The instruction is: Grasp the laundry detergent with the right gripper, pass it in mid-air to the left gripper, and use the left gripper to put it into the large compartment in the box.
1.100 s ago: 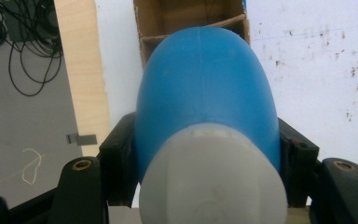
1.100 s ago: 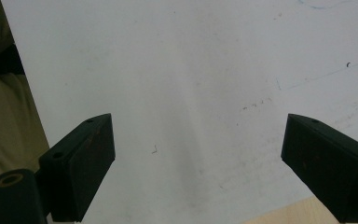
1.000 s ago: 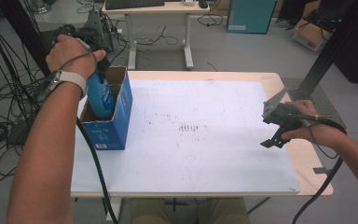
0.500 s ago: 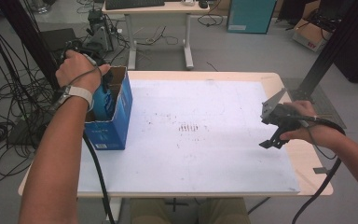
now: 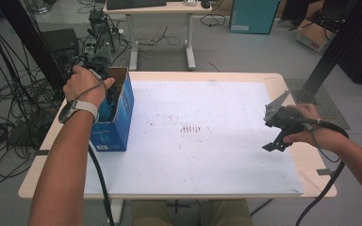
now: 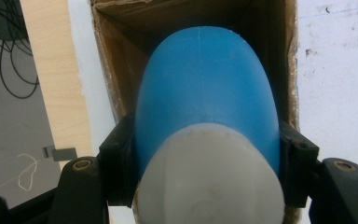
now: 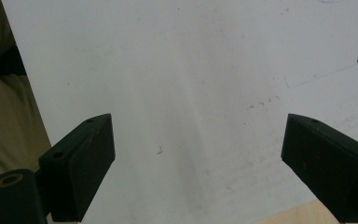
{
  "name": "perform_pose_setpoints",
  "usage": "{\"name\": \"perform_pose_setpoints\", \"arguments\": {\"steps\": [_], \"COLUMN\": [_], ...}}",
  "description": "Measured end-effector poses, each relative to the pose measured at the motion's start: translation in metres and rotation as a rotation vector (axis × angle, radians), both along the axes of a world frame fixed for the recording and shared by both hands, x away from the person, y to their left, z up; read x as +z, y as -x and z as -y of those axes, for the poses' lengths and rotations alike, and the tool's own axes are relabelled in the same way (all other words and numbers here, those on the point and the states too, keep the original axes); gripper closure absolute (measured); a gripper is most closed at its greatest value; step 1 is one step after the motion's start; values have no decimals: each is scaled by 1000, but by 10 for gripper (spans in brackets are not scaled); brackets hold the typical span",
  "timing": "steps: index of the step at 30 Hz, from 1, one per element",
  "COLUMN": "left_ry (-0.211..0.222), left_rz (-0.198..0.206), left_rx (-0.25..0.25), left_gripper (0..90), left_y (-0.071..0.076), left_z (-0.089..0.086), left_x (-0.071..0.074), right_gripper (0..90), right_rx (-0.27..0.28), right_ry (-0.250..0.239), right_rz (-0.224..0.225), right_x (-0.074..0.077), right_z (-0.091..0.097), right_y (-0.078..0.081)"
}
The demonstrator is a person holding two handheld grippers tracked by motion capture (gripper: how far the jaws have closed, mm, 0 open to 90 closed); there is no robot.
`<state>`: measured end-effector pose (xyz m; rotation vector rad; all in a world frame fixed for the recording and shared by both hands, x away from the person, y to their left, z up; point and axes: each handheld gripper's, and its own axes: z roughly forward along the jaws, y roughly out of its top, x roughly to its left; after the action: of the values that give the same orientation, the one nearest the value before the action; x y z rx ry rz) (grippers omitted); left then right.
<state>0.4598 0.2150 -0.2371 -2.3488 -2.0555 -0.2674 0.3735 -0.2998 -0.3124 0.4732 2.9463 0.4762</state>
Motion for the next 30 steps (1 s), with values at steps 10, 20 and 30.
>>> {"name": "perform_pose_setpoints", "arguments": {"steps": [10, 20, 30], "left_ry": [-3, -2, 0], "left_rz": [-12, -31, -28], "left_rx": [-8, -20, -19], "left_gripper": [375, 375, 375], "left_y": [0, 0, 2], "left_z": [-1, -2, -4], "left_x": [-13, -23, -32], "right_gripper": [96, 96, 96], "right_rx": [-15, -17, -18], "right_ry": [-5, -1, -5], "right_rz": [-3, -6, -11], "right_x": [-3, -6, -8], "right_z": [3, 3, 4], "right_y": [1, 0, 1]}}
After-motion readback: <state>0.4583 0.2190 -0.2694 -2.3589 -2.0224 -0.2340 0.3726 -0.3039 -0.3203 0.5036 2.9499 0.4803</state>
